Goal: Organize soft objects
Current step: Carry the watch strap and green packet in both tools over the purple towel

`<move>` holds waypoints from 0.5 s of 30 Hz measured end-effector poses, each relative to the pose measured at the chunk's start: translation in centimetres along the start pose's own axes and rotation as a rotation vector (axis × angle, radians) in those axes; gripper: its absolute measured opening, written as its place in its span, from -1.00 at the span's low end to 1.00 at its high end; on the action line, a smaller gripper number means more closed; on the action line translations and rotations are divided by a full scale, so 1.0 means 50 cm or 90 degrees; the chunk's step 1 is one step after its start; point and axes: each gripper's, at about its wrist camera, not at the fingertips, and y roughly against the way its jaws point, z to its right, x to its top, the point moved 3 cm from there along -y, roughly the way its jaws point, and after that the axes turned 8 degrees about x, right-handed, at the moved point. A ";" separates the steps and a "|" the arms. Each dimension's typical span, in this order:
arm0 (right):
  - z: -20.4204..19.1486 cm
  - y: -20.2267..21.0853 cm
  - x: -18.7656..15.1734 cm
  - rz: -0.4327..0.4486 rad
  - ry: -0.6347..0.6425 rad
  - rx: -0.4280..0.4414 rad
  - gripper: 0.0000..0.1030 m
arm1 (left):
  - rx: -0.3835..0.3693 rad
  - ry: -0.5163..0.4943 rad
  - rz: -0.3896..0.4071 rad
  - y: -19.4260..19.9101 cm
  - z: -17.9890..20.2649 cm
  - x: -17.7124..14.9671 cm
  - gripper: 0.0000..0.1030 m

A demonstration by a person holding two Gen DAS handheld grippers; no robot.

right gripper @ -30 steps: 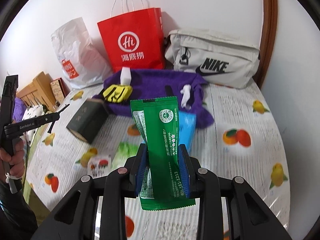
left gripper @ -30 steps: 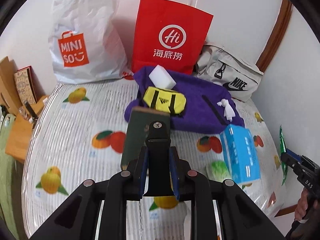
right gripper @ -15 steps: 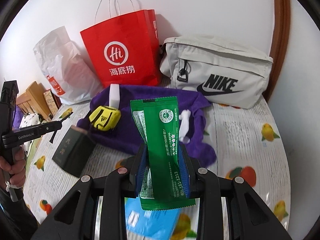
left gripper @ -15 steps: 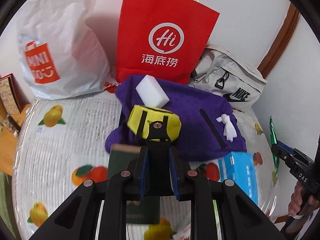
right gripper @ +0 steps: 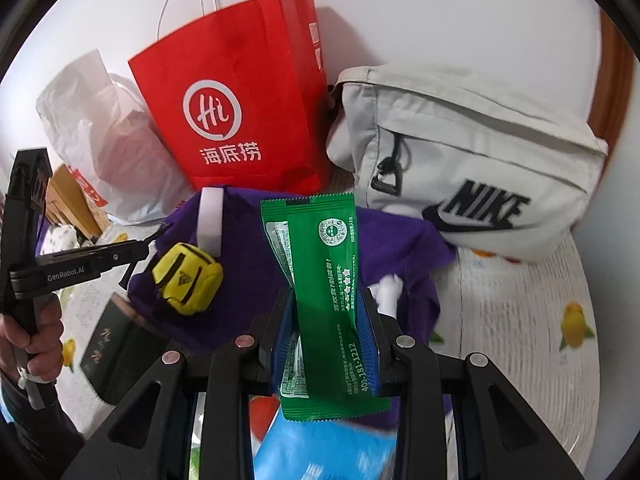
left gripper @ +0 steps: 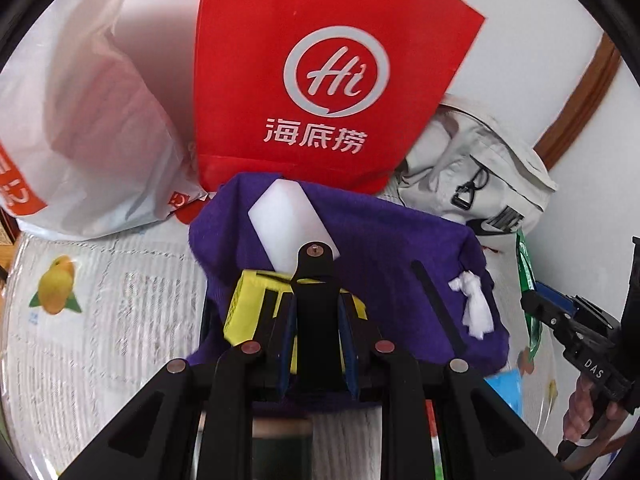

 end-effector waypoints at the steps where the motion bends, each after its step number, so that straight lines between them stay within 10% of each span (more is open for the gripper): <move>1: 0.001 -0.011 0.005 -0.003 0.004 -0.003 -0.39 | 0.004 0.003 -0.001 -0.008 -0.001 0.003 -0.61; 15: 0.038 -0.119 -0.012 -0.076 -0.004 -0.014 -0.38 | 0.023 0.009 -0.016 -0.058 -0.032 0.009 -0.60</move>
